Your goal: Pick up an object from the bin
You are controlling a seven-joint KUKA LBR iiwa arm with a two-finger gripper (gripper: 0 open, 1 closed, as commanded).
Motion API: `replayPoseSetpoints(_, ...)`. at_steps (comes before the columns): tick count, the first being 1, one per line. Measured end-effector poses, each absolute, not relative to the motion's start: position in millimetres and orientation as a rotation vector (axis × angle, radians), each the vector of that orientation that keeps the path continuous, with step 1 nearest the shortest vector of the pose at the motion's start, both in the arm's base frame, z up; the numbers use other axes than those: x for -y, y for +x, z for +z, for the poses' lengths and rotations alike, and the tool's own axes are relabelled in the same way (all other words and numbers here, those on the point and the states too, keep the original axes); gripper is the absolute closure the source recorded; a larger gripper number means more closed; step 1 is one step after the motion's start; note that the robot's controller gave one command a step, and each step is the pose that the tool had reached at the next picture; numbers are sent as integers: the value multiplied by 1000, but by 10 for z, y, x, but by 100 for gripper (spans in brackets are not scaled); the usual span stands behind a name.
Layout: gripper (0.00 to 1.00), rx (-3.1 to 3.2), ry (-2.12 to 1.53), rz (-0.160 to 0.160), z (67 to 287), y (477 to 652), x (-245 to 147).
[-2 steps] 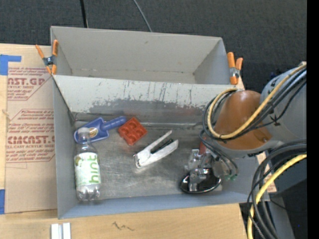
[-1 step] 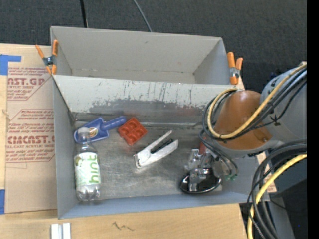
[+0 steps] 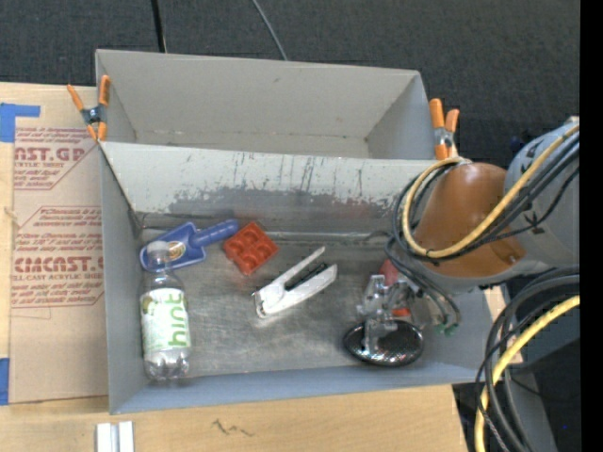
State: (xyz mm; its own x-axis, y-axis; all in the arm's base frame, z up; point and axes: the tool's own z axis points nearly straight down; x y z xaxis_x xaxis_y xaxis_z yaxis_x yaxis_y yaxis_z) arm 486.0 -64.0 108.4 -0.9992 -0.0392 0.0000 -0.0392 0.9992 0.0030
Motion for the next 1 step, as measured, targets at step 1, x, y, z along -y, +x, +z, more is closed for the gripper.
replayPoseSetpoints(1,100,3142,25,-1,2188,4929,494)
